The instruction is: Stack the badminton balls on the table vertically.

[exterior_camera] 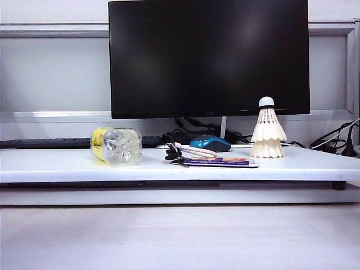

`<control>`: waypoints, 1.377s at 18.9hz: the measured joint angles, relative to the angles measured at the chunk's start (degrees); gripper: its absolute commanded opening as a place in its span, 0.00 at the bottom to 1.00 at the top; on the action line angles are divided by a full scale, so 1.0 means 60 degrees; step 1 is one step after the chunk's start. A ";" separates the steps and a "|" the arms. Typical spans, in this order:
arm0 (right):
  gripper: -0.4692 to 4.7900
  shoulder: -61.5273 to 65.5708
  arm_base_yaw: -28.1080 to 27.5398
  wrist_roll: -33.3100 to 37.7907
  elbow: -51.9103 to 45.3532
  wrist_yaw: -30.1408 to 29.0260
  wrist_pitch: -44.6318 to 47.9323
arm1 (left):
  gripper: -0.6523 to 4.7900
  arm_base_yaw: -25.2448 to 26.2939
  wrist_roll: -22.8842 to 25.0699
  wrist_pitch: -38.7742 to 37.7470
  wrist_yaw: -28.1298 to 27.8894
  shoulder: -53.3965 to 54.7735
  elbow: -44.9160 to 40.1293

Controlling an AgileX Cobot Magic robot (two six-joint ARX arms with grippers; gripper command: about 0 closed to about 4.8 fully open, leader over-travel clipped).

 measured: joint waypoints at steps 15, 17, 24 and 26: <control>0.09 -0.0004 0.0000 0.0000 0.0004 -0.0011 0.0000 | 0.11 0.0149 0.0000 0.0000 0.0007 0.0000 0.0000; 0.09 -0.0004 0.0000 0.0000 0.0004 -0.0007 0.0000 | 0.11 0.0441 0.0000 -0.0004 0.0033 0.0000 0.0000; 0.09 -0.0025 0.0000 0.0004 0.0004 -0.0007 0.0000 | 0.11 0.1960 0.0000 -0.0004 0.0044 0.0000 0.0000; 0.09 -0.0386 -0.0004 0.0000 0.0004 -0.0011 0.0000 | 0.11 0.2463 -0.0004 -0.0004 0.0040 0.0000 0.0000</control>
